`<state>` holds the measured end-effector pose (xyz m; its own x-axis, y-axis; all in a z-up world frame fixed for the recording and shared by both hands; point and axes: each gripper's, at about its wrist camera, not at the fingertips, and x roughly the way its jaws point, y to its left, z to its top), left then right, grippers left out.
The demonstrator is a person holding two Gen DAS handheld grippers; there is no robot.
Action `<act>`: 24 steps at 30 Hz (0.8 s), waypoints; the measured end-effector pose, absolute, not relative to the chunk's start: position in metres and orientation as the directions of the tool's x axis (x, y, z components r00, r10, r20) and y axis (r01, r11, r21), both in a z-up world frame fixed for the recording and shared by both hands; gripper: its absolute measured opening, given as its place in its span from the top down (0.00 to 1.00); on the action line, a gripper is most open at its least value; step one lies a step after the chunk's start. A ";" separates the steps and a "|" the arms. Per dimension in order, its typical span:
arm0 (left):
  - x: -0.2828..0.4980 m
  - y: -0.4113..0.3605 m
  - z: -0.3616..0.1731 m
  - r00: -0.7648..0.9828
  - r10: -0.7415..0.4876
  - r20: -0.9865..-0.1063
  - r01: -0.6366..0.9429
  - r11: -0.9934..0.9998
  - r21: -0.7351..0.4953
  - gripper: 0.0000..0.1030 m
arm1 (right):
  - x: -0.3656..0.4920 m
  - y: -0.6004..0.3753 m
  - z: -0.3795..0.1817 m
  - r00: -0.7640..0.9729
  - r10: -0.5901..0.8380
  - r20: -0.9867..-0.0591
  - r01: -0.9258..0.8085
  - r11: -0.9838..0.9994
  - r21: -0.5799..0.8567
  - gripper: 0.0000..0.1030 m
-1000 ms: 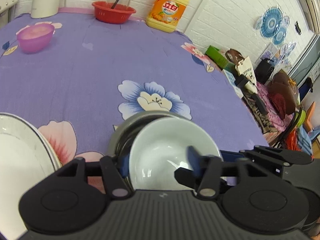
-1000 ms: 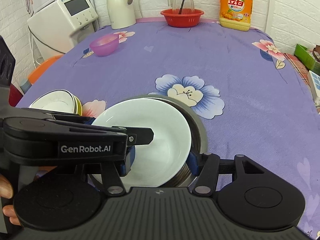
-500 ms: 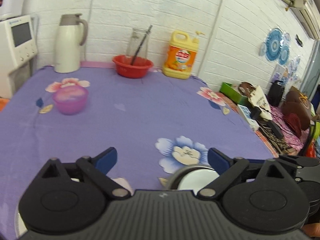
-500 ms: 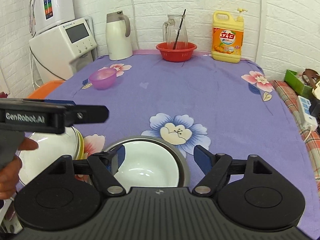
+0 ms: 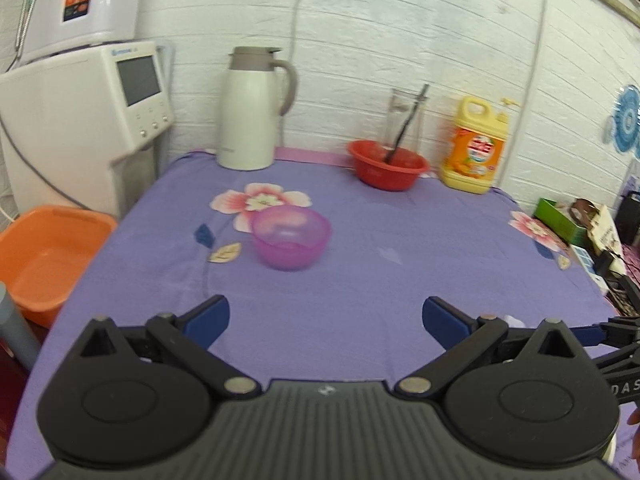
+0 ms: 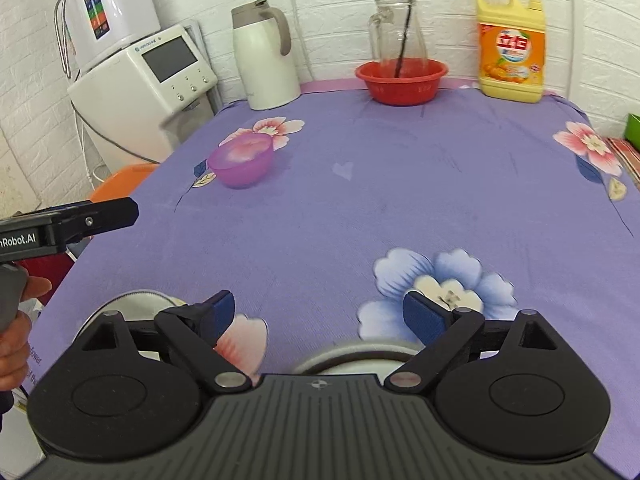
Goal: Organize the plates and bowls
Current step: 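Reach the left tool to the pink translucent bowl and grasp its rim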
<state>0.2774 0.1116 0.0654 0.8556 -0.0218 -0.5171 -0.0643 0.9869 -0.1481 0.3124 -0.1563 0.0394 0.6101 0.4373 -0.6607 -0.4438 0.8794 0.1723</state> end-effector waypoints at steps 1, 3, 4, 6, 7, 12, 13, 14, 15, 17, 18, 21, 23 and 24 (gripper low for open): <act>0.283 0.121 0.064 0.855 -0.012 -0.519 -0.080 0.985 -0.155 0.01 | 0.318 -0.149 0.039 0.605 0.438 -0.665 -0.452 0.877 0.166 0.00; 0.298 0.142 0.059 0.848 0.001 -0.529 -0.109 0.979 -0.173 0.01 | 0.328 -0.133 0.039 0.593 0.443 -0.672 -0.471 0.868 0.157 0.00; 0.305 0.151 0.057 0.845 0.004 -0.534 -0.120 0.976 -0.183 0.01 | 0.334 -0.126 0.039 0.589 0.444 -0.675 -0.480 0.864 0.150 0.00; 0.322 0.169 0.051 0.839 0.006 -0.544 -0.139 0.969 -0.203 0.01 | 0.347 -0.109 0.039 0.582 0.441 -0.683 -0.499 0.857 0.128 0.00; 0.332 0.177 0.048 0.836 0.005 -0.549 -0.146 0.966 -0.214 0.01 | 0.355 -0.100 0.039 0.579 0.439 -0.687 -0.511 0.852 0.114 0.00; 0.389 0.201 0.037 0.815 -0.024 -0.579 -0.161 0.950 -0.266 0.01 | 0.390 -0.056 0.035 0.567 0.438 -0.698 -0.568 0.821 0.054 0.00; 0.402 0.203 0.035 0.809 -0.037 -0.587 -0.158 0.947 -0.278 0.01 | 0.399 -0.047 0.034 0.564 0.439 -0.700 -0.575 0.816 0.049 0.00; 0.415 0.204 0.032 0.805 -0.045 -0.591 -0.158 0.945 -0.287 0.01 | 0.407 -0.039 0.032 0.563 0.436 -0.702 -0.579 0.814 0.041 0.00; 0.426 0.204 0.029 0.802 -0.052 -0.595 -0.153 0.945 -0.290 0.01 | 0.416 -0.030 0.030 0.565 0.431 -0.704 -0.582 0.813 0.030 0.00; 0.448 0.205 0.021 0.791 -0.065 -0.608 -0.134 0.952 -0.275 0.01 | 0.434 -0.015 0.022 0.566 0.416 -0.712 -0.586 0.810 0.007 0.00; 0.456 0.204 0.017 0.787 -0.064 -0.614 -0.127 0.957 -0.262 0.01 | 0.441 -0.010 0.017 0.566 0.410 -0.716 -0.586 0.811 0.002 0.00; 0.476 0.202 0.002 0.768 -0.061 -0.637 -0.108 0.969 -0.223 0.01 | 0.463 -0.001 0.001 0.552 0.399 -0.732 -0.575 0.818 0.013 0.00; 0.486 0.201 -0.006 0.763 -0.067 -0.643 -0.100 0.970 -0.220 0.01 | 0.473 0.004 -0.009 0.543 0.394 -0.741 -0.564 0.825 0.025 0.00; 0.489 0.200 -0.009 0.762 -0.067 -0.644 -0.098 0.972 -0.216 0.01 | 0.476 0.006 -0.012 0.543 0.394 -0.742 -0.564 0.825 0.025 0.00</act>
